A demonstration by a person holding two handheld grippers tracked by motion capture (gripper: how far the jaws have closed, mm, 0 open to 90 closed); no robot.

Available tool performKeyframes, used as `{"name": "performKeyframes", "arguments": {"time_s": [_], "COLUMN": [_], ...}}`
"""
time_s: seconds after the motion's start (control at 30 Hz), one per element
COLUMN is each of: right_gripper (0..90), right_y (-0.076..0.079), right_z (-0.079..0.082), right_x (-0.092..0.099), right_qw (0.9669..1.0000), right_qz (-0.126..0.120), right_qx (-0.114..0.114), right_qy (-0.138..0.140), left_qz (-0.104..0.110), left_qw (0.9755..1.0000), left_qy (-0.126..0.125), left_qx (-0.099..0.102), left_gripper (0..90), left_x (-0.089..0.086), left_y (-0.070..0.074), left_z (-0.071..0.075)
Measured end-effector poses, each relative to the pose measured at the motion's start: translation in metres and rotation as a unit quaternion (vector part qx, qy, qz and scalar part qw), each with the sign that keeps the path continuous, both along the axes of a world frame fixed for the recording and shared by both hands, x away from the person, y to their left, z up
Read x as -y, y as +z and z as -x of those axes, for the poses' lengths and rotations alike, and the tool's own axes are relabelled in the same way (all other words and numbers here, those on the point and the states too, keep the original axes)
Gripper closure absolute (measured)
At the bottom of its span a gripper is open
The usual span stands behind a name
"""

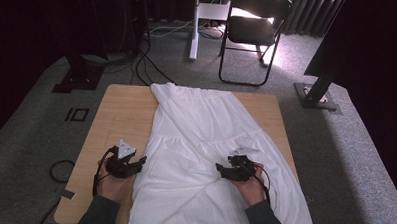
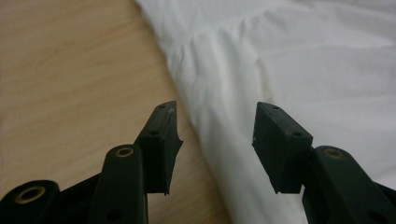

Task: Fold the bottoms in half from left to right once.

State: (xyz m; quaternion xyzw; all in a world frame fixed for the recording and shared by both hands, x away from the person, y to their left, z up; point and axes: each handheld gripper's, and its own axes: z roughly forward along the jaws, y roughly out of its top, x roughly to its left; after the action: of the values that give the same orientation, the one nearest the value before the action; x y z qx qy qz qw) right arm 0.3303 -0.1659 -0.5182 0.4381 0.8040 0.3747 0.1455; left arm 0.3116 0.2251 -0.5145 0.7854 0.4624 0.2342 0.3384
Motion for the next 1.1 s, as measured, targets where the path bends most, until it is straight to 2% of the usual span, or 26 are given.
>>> {"name": "performKeyframes", "arguments": {"time_s": [0.1,0.13,0.17,0.2,0.23,0.27,0.3,0.33,0.37,0.4,0.43,0.47,0.5,0.57,0.6,0.67,0.7,0.73,0.77,0.83,0.93,0.97,1.03,1.1], "right_gripper": [39.1,41.4,41.4,47.9,70.9,78.3,82.6,84.1,84.5,84.5,84.9,85.0,85.1,85.3,85.4,85.4,85.4,85.4,85.4,85.4,85.3,85.2,85.2,85.3], "right_y": [-0.010,-0.014,-0.014,-0.017,-0.020,-0.018,-0.016,-0.012,-0.006,-0.006,0.007,0.013,0.019,0.030,0.034,0.041,0.043,0.043,0.045,0.048,0.057,0.063,0.081,0.097], "right_z": [-0.006,-0.008,-0.008,-0.009,-0.010,-0.009,-0.007,-0.006,-0.004,-0.004,0.000,0.002,0.004,0.008,0.009,0.012,0.014,0.014,0.016,0.018,0.020,0.021,0.024,0.026], "right_x": [-0.007,-0.009,-0.009,-0.010,-0.011,-0.011,-0.010,-0.009,-0.007,-0.007,-0.004,-0.002,0.000,0.002,0.002,0.001,0.000,0.000,-0.002,-0.004,0.004,0.011,0.033,0.061], "right_qw": [0.9992,0.9988,0.9988,0.9985,0.9977,0.9981,0.9986,0.9990,0.9993,0.9993,0.9997,0.9997,0.9995,0.9990,0.9988,0.9982,0.9980,0.9980,0.9976,0.9972,0.9968,0.9962,0.9928,0.9883], "right_qz": [-0.017,-0.012,-0.012,-0.005,0.002,0.010,0.014,0.012,0.007,0.007,0.005,0.002,-0.001,-0.007,-0.010,-0.020,-0.018,-0.018,-0.016,-0.014,-0.022,-0.036,-0.079,-0.092], "right_qx": [-0.035,-0.046,-0.046,-0.052,-0.059,-0.053,-0.043,-0.033,-0.024,-0.024,0.004,0.013,0.022,0.038,0.041,0.045,0.049,0.049,0.055,0.061,0.067,0.070,0.086,0.121], "right_qy": [0.007,0.011,0.011,0.014,0.034,0.031,0.029,0.029,0.028,0.028,0.023,0.022,0.022,0.021,0.024,0.033,0.035,0.035,0.038,0.041,0.037,0.037,0.028,-0.014], "left_qz": [-0.004,-0.006,-0.006,-0.006,-0.028,-0.034,-0.026,-0.013,-0.010,-0.010,-0.030,-0.030,-0.027,-0.026,-0.037,-0.040,-0.039,-0.039,-0.043,-0.044,-0.022,-0.016,-0.011,-0.023], "left_qw": [0.9997,0.9995,0.9995,0.9995,0.9984,0.9980,0.9982,0.9979,0.9976,0.9976,0.9980,0.9980,0.9989,0.9996,0.9993,0.9989,0.9987,0.9987,0.9981,0.9978,0.9976,0.9969,0.9950,0.9934], "left_qy": [0.000,-0.001,-0.001,-0.001,-0.008,-0.007,-0.013,-0.027,-0.036,-0.036,-0.033,-0.033,-0.025,-0.006,0.007,0.019,0.021,0.021,0.020,0.008,-0.025,-0.049,-0.079,-0.103], "left_qx": [-0.024,-0.031,-0.031,-0.031,-0.049,-0.053,-0.052,-0.057,-0.059,-0.059,-0.045,-0.045,-0.031,-0.012,0.003,0.019,0.024,0.024,0.039,0.049,0.061,0.060,0.060,0.044], "left_gripper": [48.8,48.4,47.6,47.6,47.3,47.4,49.1,59.7,73.4,83.8,88.8,89.5,90.0,90.0,90.0,90.0,90.0,90.0,90.0,90.0,89.6,86.6,68.8,60.4], "left_x": [0.000,0.001,0.001,0.001,0.008,0.010,0.011,0.010,0.010,0.010,0.012,0.012,0.008,0.000,-0.004,-0.009,-0.011,-0.011,-0.009,-0.004,0.012,0.020,0.040,0.063], "left_y": [-0.014,-0.017,-0.017,-0.017,-0.027,-0.030,-0.031,-0.031,-0.031,-0.031,-0.027,-0.027,-0.020,-0.009,-0.001,0.010,0.017,0.017,0.030,0.040,0.055,0.058,0.055,0.042], "left_z": [-0.003,-0.003,-0.003,-0.003,-0.005,-0.006,-0.006,-0.007,-0.006,-0.006,-0.003,-0.003,0.002,0.007,0.011,0.014,0.015,0.015,0.017,0.017,0.018,0.018,0.017,0.014]}}
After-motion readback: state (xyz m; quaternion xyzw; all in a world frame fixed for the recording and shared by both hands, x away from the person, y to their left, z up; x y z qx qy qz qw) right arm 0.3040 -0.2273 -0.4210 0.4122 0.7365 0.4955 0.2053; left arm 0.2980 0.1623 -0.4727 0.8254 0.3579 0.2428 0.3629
